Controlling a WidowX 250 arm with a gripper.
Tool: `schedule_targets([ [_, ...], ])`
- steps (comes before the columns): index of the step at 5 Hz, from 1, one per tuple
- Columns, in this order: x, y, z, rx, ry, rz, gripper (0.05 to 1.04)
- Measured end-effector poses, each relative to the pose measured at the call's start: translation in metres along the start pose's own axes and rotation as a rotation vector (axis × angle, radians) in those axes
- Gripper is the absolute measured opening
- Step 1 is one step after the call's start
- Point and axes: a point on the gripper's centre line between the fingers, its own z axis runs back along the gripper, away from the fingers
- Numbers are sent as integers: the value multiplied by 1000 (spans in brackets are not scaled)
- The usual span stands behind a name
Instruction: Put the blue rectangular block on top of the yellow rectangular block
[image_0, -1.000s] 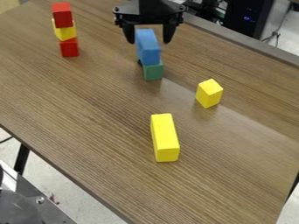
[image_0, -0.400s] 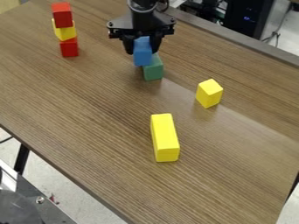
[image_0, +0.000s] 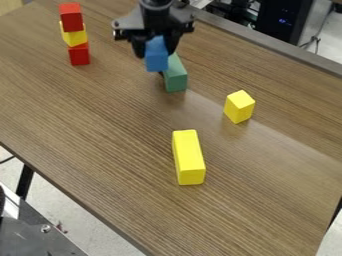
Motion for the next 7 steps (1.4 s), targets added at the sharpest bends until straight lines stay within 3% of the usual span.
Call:
schedule_targets([
  [1, -6, -3, 34, -17, -58, 16, 569],
  [2, -20, -11, 54, -33, -77, 15, 569],
  [3, -54, -21, 57, -24, -25, -18, 568],
  [5, -98, -19, 53, 4, 32, -40, 568],
  [7, -120, -14, 52, 30, 64, -25, 568],
])
